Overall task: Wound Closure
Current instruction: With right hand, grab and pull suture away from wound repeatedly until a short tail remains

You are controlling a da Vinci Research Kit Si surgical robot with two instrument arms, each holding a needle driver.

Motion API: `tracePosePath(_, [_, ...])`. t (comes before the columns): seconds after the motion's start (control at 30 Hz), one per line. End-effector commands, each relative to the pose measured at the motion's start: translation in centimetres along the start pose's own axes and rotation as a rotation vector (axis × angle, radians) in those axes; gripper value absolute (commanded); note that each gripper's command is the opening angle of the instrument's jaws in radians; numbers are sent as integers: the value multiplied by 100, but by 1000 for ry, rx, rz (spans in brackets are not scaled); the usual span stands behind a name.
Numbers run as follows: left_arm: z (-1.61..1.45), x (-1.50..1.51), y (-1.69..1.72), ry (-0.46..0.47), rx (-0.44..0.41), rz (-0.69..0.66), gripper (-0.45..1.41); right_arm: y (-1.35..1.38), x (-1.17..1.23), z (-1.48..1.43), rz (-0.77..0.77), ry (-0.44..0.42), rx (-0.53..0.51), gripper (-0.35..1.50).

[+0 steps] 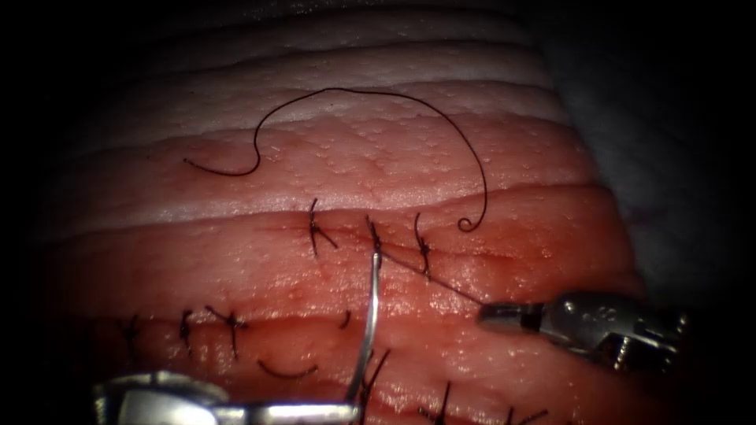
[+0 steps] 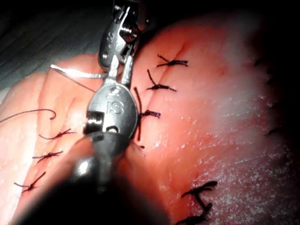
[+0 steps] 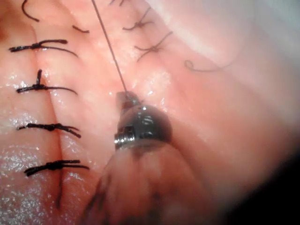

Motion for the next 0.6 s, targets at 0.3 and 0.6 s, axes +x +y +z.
tracePosePath(0.3, [-2, -22, 62, 0, -12, -15, -45, -119, 26, 17, 3, 20, 86, -35])
tracePosePath(0.6, [-47, 9, 27, -36, 123, -73, -45, -86, 60, 9, -346, 181, 74, 115])
